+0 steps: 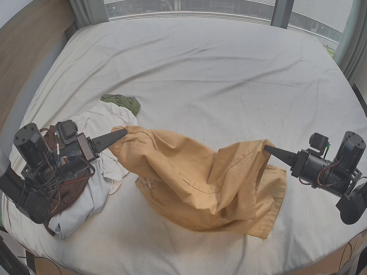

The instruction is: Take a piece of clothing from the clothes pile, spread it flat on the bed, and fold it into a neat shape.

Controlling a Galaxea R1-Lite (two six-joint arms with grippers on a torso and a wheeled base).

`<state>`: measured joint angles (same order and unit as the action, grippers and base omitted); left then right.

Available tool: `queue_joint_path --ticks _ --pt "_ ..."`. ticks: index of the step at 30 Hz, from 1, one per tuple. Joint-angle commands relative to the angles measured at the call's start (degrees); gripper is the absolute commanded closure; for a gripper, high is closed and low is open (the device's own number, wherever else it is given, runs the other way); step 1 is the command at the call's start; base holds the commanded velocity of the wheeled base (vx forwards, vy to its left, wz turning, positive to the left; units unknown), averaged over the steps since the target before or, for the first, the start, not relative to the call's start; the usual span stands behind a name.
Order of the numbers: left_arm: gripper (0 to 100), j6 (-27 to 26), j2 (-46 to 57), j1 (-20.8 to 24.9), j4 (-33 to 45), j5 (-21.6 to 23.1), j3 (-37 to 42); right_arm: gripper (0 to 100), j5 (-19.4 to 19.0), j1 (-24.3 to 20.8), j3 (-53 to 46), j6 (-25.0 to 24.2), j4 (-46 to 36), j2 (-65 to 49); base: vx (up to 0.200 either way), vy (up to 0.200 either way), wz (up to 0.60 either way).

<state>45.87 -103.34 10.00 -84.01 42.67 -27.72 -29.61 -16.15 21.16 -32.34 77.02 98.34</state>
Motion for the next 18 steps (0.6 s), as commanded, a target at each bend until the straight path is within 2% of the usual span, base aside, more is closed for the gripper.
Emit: queue_joint_path --ticks 1,5,11,18 --pt "100 0.0 1.5 -0.3 1.9 -0.2 -1.3 100 0.0 3.0 1.6 0.0 -1.3 -2.4 0.0 0.0 0.0" --pt "100 -0.3 -0.9 0.2 1.4 -0.6 -0.9 100 -0.4 2.4 0.5 0.0 -1.8 -2.0 0.0 0.0 0.0" --pt "100 -0.3 -2.3 1.2 -0.3 -1.7 -1.1 100 -3.7 2.8 -3.3 0.3 -1.8 -0.1 0.0 0.0 0.0" --pt "100 -0.3 -4.5 1.2 -2.9 -2.1 -1.3 100 -3.9 2.8 -5.6 0.4 -1.8 2.9 0.0 0.0 0.0"
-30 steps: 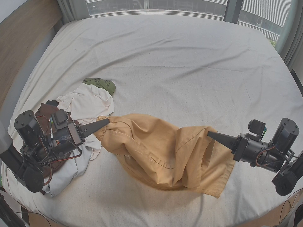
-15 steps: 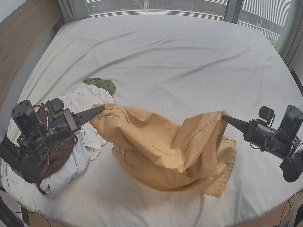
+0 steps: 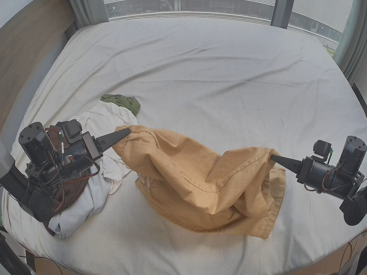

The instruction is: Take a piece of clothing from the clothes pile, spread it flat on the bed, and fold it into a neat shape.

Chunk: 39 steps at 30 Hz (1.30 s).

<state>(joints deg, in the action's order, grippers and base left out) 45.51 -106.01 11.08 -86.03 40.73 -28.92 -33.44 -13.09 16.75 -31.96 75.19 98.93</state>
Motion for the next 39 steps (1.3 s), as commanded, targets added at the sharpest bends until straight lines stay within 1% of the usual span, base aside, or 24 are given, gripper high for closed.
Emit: queue_joint_path --ticks 1,9,13,14,20,22,23,24,26,27,33,38,39 --pt "100 0.0 -2.2 0.1 -1.5 -0.6 -0.1 100 0.0 -0.4 -1.5 0.1 0.0 2.9 0.0 0.0 0.0" --pt "100 -0.1 -2.9 0.5 -2.5 -0.9 0.0 100 -1.0 -4.4 -2.0 0.1 0.9 6.6 0.0 0.0 0.0" --pt "100 -0.1 -2.8 0.6 -2.5 -0.9 0.0 100 -1.1 -4.9 -1.7 0.1 1.0 7.0 0.0 0.0 0.0" --pt "100 -0.1 -2.9 0.6 -2.5 -0.9 0.0 0 -1.2 -4.9 -1.6 0.1 1.0 7.0 0.0 0.0 0.0" --pt "100 -0.1 -2.8 1.0 -2.5 -1.0 0.2 0 -1.5 -6.2 -0.1 -0.6 2.4 8.0 0.0 0.0 0.0" --pt "100 -0.1 -2.8 1.2 -2.5 -1.0 0.3 0 -1.5 -6.8 0.0 -0.8 5.3 10.1 0.0 0.0 0.0" --pt "100 -0.1 -2.8 1.2 -2.5 -1.0 0.3 0 -1.5 -6.8 0.0 -0.8 5.3 10.1 0.0 0.0 0.0" --pt "100 -0.1 -2.8 1.3 -2.5 -1.0 0.3 0 -1.2 -7.1 -0.1 -0.9 9.4 12.7 0.0 0.0 0.0" --pt "100 -0.1 -2.8 1.3 -2.5 -1.0 0.3 0 -1.1 -7.3 -0.2 -0.9 10.9 13.6 0.0 0.0 0.0" --pt "100 -0.1 -2.8 1.4 -2.5 -1.0 0.3 0 -0.8 -7.9 -0.1 -1.0 13.5 15.8 0.0 0.0 0.0" --pt "100 -0.1 -2.7 1.4 -2.5 -1.0 0.3 0 -0.8 -9.0 -0.1 -1.2 13.1 15.8 0.0 0.0 0.0" --pt "100 -0.1 -2.7 1.4 -2.5 -1.0 0.2 0 -0.8 -8.9 0.5 -1.3 13.2 15.2 0.0 0.0 0.0" --pt "100 -0.1 -2.7 1.4 -2.5 -1.1 0.2 100 -0.8 -8.8 0.6 -1.3 13.2 15.0 0.0 0.0 0.0"
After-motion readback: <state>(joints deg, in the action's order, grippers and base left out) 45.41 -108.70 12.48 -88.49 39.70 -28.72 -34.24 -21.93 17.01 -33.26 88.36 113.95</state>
